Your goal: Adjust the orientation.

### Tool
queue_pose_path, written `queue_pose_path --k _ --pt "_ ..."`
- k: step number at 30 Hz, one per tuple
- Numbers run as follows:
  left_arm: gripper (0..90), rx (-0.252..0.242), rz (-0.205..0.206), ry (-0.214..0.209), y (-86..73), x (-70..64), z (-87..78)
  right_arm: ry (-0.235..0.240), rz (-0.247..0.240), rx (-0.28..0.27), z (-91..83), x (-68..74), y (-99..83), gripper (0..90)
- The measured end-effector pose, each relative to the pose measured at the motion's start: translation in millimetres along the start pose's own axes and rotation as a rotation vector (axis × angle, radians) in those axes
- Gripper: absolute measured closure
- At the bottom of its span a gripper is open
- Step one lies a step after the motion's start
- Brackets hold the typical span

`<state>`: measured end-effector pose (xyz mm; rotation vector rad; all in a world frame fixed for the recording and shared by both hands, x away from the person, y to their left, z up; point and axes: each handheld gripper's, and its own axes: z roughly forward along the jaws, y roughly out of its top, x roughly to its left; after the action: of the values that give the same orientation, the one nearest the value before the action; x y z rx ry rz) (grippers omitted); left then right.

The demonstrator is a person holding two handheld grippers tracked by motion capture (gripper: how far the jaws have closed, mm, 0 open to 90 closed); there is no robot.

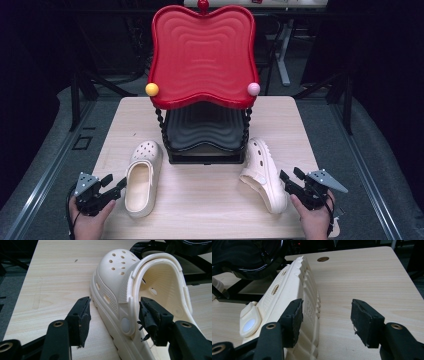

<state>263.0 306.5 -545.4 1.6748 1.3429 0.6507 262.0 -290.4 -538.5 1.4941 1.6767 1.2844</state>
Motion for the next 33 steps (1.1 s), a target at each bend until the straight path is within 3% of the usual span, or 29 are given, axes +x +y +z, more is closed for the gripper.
queue_pose_path --k 7,10,13,16,22,26,33 --pt "45.6 0.004 0.022 -0.026 0.2 -5.3 2.7 0.06 0.049 -0.04 -4.7 -2.7 3.6 39.6" --pt "47.6 0.013 0.029 -0.025 0.0 -7.1 3.3 0.084 0.038 -0.065 -5.2 -0.4 5.3 39.1" --pt "49.8 0.017 0.036 -0.024 0.2 -8.9 4.3 0.091 -0.009 -0.06 -7.3 5.2 7.5 39.6" --pt "52.6 0.015 0.054 -0.008 2.5 -12.3 6.8 0.075 -0.032 -0.045 -9.5 10.4 8.0 47.2" --pt "58.6 0.012 0.09 0.021 14.3 -20.6 16.9 -0.008 -0.07 -0.028 -17.8 15.3 12.8 67.5" --pt "63.4 0.05 0.11 0.042 18.1 -23.9 27.1 -0.016 -0.063 -0.017 -19.6 13.6 13.8 71.4" --pt "69.3 0.062 0.167 0.078 24.2 -29.3 32.1 -0.009 -0.041 -0.024 -21.7 11.3 14.0 72.9"
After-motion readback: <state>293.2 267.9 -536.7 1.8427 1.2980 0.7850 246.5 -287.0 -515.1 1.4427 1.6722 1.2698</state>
